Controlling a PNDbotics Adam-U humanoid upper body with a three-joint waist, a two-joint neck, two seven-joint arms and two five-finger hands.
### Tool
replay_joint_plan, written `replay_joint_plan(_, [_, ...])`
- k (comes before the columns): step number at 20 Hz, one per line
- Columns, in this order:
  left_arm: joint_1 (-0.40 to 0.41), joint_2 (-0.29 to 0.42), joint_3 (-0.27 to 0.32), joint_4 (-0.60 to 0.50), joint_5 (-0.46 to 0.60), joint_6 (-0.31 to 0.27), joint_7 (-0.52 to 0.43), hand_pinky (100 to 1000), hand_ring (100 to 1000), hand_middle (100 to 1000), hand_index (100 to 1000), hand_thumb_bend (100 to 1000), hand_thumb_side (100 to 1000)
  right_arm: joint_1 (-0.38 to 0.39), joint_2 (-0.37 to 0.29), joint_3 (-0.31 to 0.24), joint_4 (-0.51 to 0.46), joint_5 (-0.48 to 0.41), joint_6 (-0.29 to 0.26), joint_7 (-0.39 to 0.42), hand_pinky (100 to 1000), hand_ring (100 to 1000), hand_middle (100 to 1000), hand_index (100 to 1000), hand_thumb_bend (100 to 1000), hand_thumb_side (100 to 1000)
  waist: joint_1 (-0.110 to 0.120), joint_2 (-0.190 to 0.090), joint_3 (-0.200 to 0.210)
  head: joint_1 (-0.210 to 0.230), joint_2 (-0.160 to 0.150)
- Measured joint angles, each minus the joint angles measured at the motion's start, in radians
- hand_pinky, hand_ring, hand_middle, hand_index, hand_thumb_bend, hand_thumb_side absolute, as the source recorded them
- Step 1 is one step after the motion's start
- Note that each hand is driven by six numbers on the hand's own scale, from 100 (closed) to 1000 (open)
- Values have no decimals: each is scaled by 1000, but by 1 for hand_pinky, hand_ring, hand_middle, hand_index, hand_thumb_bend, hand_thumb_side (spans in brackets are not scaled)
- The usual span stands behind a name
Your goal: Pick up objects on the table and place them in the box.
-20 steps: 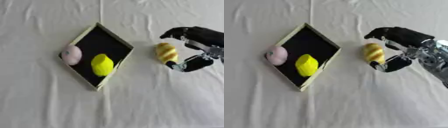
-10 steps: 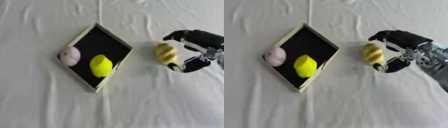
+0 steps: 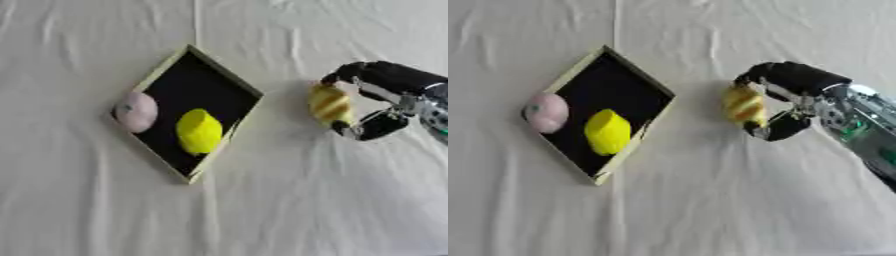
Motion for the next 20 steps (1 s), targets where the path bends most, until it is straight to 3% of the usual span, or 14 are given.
replay_joint_plan(3, [2, 0, 0, 0, 0, 0, 0, 857, 851, 793, 939, 575, 618, -3, 6, 1, 8, -9, 4, -18, 872, 861, 676, 775, 182, 100, 0, 2, 0, 0, 0])
replay_joint_plan(6, [3, 0, 0, 0, 0, 0, 0, 857, 851, 793, 939, 572, 620, -3, 7, 1, 9, -16, 13, -45, 840, 793, 563, 652, 119, 100, 0, 2, 0, -1, 0])
replay_joint_plan(10, [3, 0, 0, 0, 2, -1, 1, 857, 852, 794, 939, 567, 621, -9, 7, 0, 0, -15, 33, -119, 825, 757, 519, 580, 100, 100, -1, 2, 0, -2, 0])
replay_joint_plan(14, [3, 0, -1, 0, 5, -1, 1, 857, 852, 794, 938, 568, 621, -33, 6, -2, -32, -14, 46, -185, 822, 739, 508, 564, 100, 100, -2, 2, 0, -3, 0])
replay_joint_plan(20, [4, 0, -3, -1, 7, -1, 0, 856, 853, 796, 938, 574, 625, -131, 1, -15, -136, -83, 34, -185, 826, 737, 513, 568, 100, 100, -8, -4, 1, -4, 1])
